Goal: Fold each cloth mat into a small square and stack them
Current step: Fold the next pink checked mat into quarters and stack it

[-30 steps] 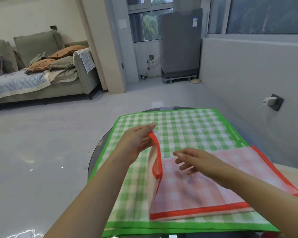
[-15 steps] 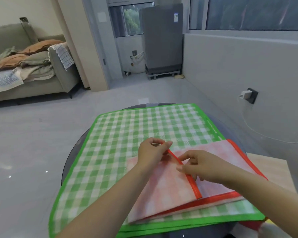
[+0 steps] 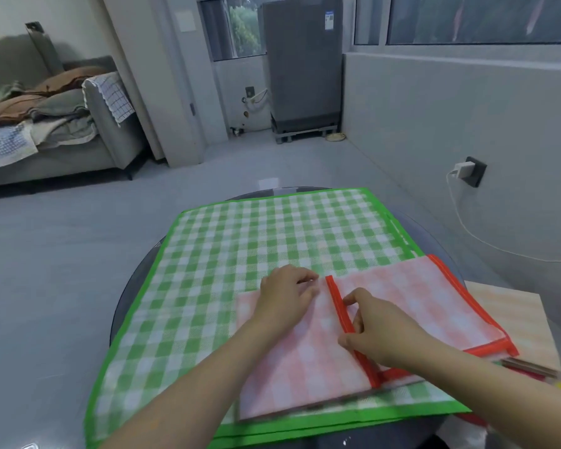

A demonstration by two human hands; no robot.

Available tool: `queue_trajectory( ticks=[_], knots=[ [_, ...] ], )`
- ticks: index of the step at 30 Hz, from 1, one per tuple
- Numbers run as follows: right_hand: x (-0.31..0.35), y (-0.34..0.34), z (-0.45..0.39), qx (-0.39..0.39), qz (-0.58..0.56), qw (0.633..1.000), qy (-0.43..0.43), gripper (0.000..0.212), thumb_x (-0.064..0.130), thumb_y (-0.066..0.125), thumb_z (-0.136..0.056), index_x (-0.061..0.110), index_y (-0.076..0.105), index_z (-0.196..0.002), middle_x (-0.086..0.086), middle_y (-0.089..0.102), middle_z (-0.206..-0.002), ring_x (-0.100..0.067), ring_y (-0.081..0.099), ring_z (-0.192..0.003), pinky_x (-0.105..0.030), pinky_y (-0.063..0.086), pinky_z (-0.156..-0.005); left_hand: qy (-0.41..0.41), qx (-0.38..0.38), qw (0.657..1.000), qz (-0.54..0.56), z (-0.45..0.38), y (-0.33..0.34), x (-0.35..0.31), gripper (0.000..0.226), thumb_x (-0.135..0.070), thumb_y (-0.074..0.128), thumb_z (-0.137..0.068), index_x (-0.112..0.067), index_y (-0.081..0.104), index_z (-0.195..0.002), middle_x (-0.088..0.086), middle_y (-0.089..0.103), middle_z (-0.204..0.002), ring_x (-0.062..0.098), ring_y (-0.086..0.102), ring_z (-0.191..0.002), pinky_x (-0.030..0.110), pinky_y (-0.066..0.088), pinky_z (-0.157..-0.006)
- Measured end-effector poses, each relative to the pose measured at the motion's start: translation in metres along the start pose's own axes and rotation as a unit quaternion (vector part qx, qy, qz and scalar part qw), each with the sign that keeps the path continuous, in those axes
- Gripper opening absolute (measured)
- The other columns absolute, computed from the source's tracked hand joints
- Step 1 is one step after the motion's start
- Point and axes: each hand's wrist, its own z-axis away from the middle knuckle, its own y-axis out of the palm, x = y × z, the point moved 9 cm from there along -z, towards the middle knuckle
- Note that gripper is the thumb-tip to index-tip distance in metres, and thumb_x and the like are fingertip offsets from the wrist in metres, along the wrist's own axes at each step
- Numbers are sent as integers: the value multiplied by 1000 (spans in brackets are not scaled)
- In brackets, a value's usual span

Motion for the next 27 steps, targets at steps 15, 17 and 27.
queue_trajectory(
  ticks=[15,17,27],
  knots=[
    [-19,-49,-37,-136,13,990,-43,34,11,57,-88,23,59,-120,8,56,-79,-15,53,-80,-27,40,-71,-40,-25,996,80,29,-7,6,30,-32,68,-82,-26,58,-110,-6,59,-93,7,56,-75,24,50,-71],
    [-19,-49,-36,-137,13,989,-49,30,14,56,-89,22,61,-117,8,54,-78,-15,52,-79,-26,38,-70,-23,-20,996,79,29,-4,1,36,-32,66,-84,-25,57,-118,-6,57,-107,4,55,-85,20,47,-79],
    [-18,-38,-27,-183,141,970,-77,30,14,54,-90,21,61,-118,0,59,-108,-24,50,-107,-34,40,-90,109,110,981,-118,26,36,-18,52,-35,29,-101,-20,19,-150,-3,4,-159,8,3,-145,27,2,-116]
  ],
)
